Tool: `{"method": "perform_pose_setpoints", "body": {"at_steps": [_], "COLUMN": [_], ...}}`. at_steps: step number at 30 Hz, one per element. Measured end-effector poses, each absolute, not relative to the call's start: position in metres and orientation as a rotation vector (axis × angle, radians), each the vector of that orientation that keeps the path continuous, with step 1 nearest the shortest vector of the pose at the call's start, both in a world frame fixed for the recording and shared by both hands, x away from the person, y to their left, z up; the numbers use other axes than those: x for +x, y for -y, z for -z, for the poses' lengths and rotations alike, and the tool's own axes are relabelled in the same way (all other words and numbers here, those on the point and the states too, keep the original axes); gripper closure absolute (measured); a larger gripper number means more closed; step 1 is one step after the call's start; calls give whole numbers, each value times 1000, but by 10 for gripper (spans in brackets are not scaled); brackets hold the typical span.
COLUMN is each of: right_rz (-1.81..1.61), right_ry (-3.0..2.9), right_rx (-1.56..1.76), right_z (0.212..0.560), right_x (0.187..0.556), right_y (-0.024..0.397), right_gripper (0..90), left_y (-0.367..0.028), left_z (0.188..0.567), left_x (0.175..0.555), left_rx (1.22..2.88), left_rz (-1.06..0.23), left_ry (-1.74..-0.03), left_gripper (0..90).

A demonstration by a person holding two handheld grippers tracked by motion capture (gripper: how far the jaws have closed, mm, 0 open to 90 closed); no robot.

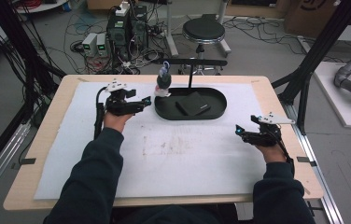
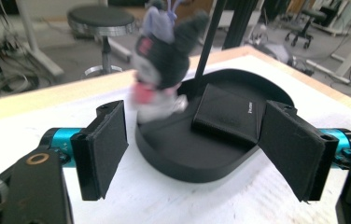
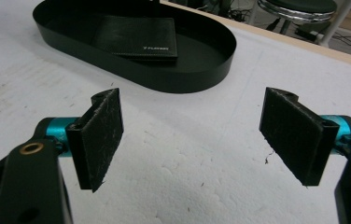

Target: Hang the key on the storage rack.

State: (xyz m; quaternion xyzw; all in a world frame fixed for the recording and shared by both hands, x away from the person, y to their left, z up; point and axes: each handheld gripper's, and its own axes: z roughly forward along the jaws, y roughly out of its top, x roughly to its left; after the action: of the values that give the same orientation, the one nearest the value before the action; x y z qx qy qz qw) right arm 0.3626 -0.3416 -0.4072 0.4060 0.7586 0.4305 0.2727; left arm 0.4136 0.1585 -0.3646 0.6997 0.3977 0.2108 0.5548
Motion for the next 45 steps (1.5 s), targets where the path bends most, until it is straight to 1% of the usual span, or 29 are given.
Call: {"method": "perform_pose_setpoints", "body": {"at_steps": [6, 9, 13, 21, 45], "right_rz": [-1146, -1140, -1132, -1113, -1104], "right_ry": [-2070, -2075, -2078, -2073, -2079], "right_rx": [1069, 1060, 1053, 1065, 1076], "right_z": [407, 406, 405, 405, 408], "right_x": [360, 357, 353, 349, 353], "right_y": [337, 336, 335, 332, 332], "right_gripper": [219, 219, 219, 219, 219], "left_y": [-189, -201, -211, -224, -230], "left_z": [376, 383, 388, 398, 404], "left_x": [384, 373, 360, 349, 347], "left_rx": [1644, 1627, 1645, 1620, 1616], "left_rz": [-617, -645, -695, -688, -677], "left_ry": [-941, -946, -924, -949, -979], "left_gripper": [225, 225, 225, 226, 235]}}
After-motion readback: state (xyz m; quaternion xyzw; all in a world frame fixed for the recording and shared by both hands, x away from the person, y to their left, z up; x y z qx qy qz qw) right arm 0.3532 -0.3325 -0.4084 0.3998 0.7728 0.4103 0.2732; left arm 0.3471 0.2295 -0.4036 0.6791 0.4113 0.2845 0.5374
